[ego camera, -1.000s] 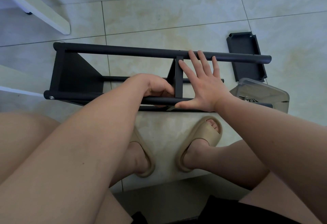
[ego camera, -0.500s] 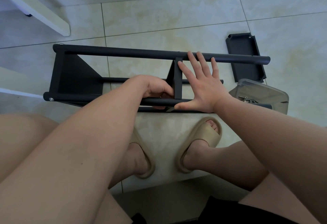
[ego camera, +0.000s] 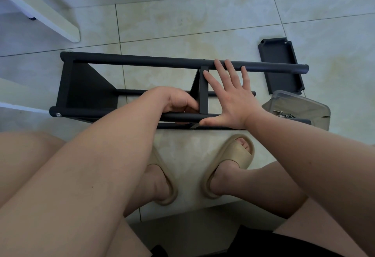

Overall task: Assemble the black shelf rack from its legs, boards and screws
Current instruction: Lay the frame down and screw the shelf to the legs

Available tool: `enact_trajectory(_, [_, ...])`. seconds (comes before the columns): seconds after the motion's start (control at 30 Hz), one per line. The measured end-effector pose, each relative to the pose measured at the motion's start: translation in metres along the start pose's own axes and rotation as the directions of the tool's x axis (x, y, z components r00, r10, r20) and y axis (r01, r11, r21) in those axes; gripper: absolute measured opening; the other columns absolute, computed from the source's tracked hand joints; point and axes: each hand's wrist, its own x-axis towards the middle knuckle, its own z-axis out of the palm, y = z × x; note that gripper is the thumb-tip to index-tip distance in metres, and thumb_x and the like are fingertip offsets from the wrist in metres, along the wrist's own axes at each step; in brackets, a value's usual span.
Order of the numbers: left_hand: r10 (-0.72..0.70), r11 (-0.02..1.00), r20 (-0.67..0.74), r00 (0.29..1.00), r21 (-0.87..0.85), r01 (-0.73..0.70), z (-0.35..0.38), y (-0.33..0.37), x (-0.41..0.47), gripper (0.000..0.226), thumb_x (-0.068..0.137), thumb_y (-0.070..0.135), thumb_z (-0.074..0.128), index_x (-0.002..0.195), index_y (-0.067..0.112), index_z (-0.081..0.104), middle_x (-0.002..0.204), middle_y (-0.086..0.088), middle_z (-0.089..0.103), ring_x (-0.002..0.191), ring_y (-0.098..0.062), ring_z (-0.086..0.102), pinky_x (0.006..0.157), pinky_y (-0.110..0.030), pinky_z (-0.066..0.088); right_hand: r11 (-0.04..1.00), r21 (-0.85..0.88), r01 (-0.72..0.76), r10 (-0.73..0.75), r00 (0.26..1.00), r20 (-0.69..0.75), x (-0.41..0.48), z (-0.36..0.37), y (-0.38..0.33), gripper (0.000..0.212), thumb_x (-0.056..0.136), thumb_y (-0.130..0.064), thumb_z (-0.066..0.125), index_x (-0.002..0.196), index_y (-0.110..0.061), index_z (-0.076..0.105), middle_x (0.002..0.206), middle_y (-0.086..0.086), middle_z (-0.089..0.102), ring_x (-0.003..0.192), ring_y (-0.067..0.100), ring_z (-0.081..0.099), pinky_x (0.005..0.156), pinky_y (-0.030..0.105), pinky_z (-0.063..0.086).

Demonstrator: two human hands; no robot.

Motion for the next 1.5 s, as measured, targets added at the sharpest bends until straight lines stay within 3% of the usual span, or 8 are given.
enact_trajectory(0.17, [0.066, 0.995, 0.015, 0.998, -0.075, -0.065, -0.0013, -0.0022, 0.0006, 0.016, 0.092, 0.004, 0.051, 0.095, 0.011, 0.066, 0.099, -0.014, 0.061, 0.093, -0.027, 0.057, 0.083, -0.036, 0.046, 1.000, 0.000, -0.001, 0.001, 1.000, -0.005, -0.0002, 0.0001, -0.0002, 0.131, 0.060, -0.102, 0.029, 0.163, -0.026, 0.000, 0.169, 0.009, -0.015, 0.154, 0.032, -0.019, 0.121, 0.060, -0.013])
enact_trajectory(0.33, [-0.003, 0.999, -0.003, 1.000, -0.049, 0.003, -0.0023, -0.0009, 0.0007, 0.012, 0.093, 0.019, 0.058, 0.092, 0.017, 0.069, 0.080, 0.000, 0.065, 0.066, -0.014, 0.061, 0.062, -0.027, 0.050, 1.000, 0.000, -0.001, 0.001, 1.000, -0.012, 0.0001, 0.0008, -0.0001, 0.130, 0.060, -0.101, 0.030, 0.163, -0.026, 0.001, 0.169, 0.009, -0.015, 0.154, 0.032, -0.019, 0.121, 0.060, -0.012])
enact_trajectory(0.47, [0.006, 1.000, 0.003, 1.000, -0.027, -0.006, -0.0012, -0.0007, 0.0011, 0.017, 0.094, 0.017, 0.057, 0.082, 0.017, 0.069, 0.067, 0.003, 0.065, 0.060, -0.012, 0.060, 0.059, -0.024, 0.049, 1.000, 0.004, 0.000, 0.000, 1.000, -0.014, -0.0001, 0.0011, -0.0001, 0.130, 0.061, -0.101, 0.030, 0.163, -0.026, 0.001, 0.169, 0.009, -0.014, 0.155, 0.032, -0.018, 0.121, 0.060, -0.012])
enact_trajectory(0.73, [0.071, 0.993, 0.023, 0.997, -0.098, -0.068, -0.0036, -0.0048, 0.0030, 0.030, 0.092, 0.003, 0.052, 0.083, 0.017, 0.077, 0.097, -0.008, 0.069, 0.096, -0.024, 0.061, 0.087, -0.035, 0.049, 1.000, -0.004, -0.001, 0.001, 1.000, -0.009, 0.0001, 0.0011, 0.0002, 0.130, 0.061, -0.101, 0.029, 0.163, -0.026, -0.001, 0.169, 0.009, -0.016, 0.154, 0.031, -0.020, 0.121, 0.060, -0.013])
enact_trajectory(0.9, [0.001, 0.998, 0.014, 1.000, -0.067, 0.000, -0.0033, -0.0021, 0.0032, 0.016, 0.095, 0.020, 0.055, 0.093, 0.018, 0.071, 0.081, 0.002, 0.070, 0.071, -0.014, 0.063, 0.066, -0.028, 0.051, 1.000, -0.004, 0.000, 0.000, 1.000, -0.011, 0.0006, 0.0022, 0.0008, 0.130, 0.061, -0.102, 0.029, 0.163, -0.026, -0.001, 0.169, 0.009, -0.016, 0.154, 0.032, -0.020, 0.121, 0.060, -0.013])
enact_trajectory(1.03, [-0.002, 1.000, -0.005, 1.000, -0.016, 0.002, -0.0016, -0.0007, 0.0019, 0.012, 0.092, 0.016, 0.057, 0.091, 0.013, 0.068, 0.067, 0.002, 0.067, 0.058, -0.012, 0.062, 0.056, -0.023, 0.050, 1.000, 0.001, 0.001, -0.001, 1.000, -0.017, 0.0007, 0.0025, 0.0007, 0.130, 0.061, -0.102, 0.029, 0.163, -0.026, 0.000, 0.169, 0.009, -0.015, 0.155, 0.032, -0.019, 0.121, 0.059, -0.014])
enact_trajectory(1.37, [-0.022, 0.992, 0.023, 0.999, -0.127, 0.025, -0.0039, -0.0032, 0.0042, 0.013, 0.094, 0.014, 0.054, 0.095, 0.016, 0.067, 0.086, -0.003, 0.065, 0.080, -0.019, 0.059, 0.071, -0.032, 0.051, 1.000, -0.001, 0.003, -0.003, 1.000, -0.019, 0.0003, 0.0028, 0.0007, 0.130, 0.061, -0.102, 0.029, 0.163, -0.026, 0.000, 0.169, 0.009, -0.014, 0.155, 0.032, -0.019, 0.121, 0.059, -0.014])
enact_trajectory(1.5, [-0.038, 0.996, 0.021, 0.999, -0.076, 0.039, -0.0009, -0.0013, 0.0026, 0.019, 0.093, 0.021, 0.058, 0.080, 0.017, 0.071, 0.071, -0.001, 0.065, 0.068, -0.016, 0.059, 0.067, -0.029, 0.049, 1.000, -0.007, 0.000, -0.001, 1.000, -0.015, 0.0005, 0.0023, 0.0008, 0.130, 0.061, -0.102, 0.028, 0.163, -0.026, 0.000, 0.169, 0.009, -0.015, 0.154, 0.032, -0.019, 0.121, 0.060, -0.013])
